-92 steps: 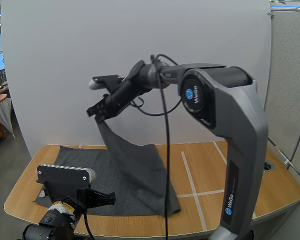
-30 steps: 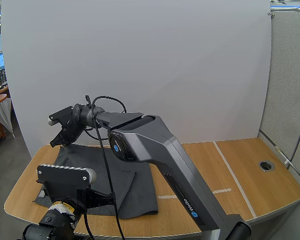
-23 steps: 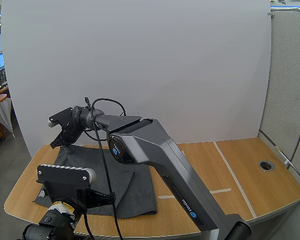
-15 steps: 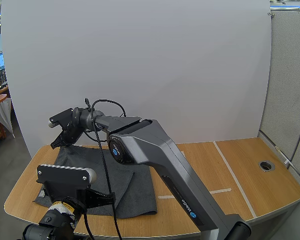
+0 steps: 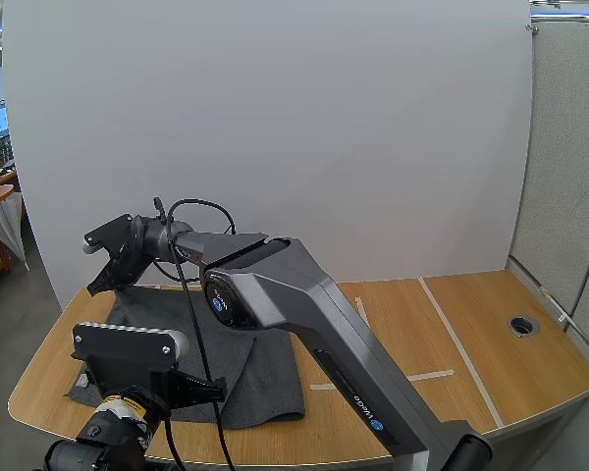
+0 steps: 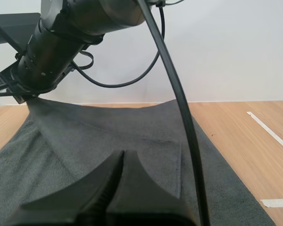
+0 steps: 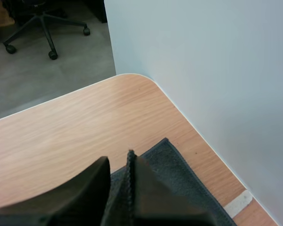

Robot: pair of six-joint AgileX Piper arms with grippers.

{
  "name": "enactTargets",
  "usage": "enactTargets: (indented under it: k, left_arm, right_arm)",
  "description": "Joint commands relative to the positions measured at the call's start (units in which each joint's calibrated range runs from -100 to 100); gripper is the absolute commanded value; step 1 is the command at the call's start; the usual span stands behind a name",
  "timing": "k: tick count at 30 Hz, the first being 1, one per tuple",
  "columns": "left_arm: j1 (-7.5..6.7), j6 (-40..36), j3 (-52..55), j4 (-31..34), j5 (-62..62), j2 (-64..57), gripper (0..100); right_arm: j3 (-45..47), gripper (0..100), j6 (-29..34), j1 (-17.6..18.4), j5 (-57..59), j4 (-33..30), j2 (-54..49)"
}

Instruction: Fold the towel

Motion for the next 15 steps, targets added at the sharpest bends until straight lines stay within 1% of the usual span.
enactTargets:
  k: [1, 2, 7, 8, 15]
  left_arm:
    - [-0.17, -0.1, 0.1, -1.0, -1.2, -0.2, 0]
    - [-0.17, -0.1, 0.1, -1.0, -1.2, -0.2, 0]
    - [-0.17, -0.1, 0.1, -1.0, -1.2, -0.2, 0]
    - [-0.17, -0.1, 0.1, -1.0, -1.2, -0.2, 0]
    - [-0.17, -0.1, 0.1, -1.0, -1.2, -0.2, 0]
  right_arm:
    - [-0.5, 66, -0.2, 0.0, -1.8, -2.2, -0.5]
    - [-0.5, 74, -0.2, 0.0, -2.3, -2.9, -0.5]
    - [-0.5, 98, -0.2, 0.0, -3.8, -5.7, -0.4]
    - [-0.5, 100, -0.2, 0.0, -3.8, -5.7, -0.4]
    - [-0.5, 100, -0.1, -0.2, -2.3, -5.9, -1.1]
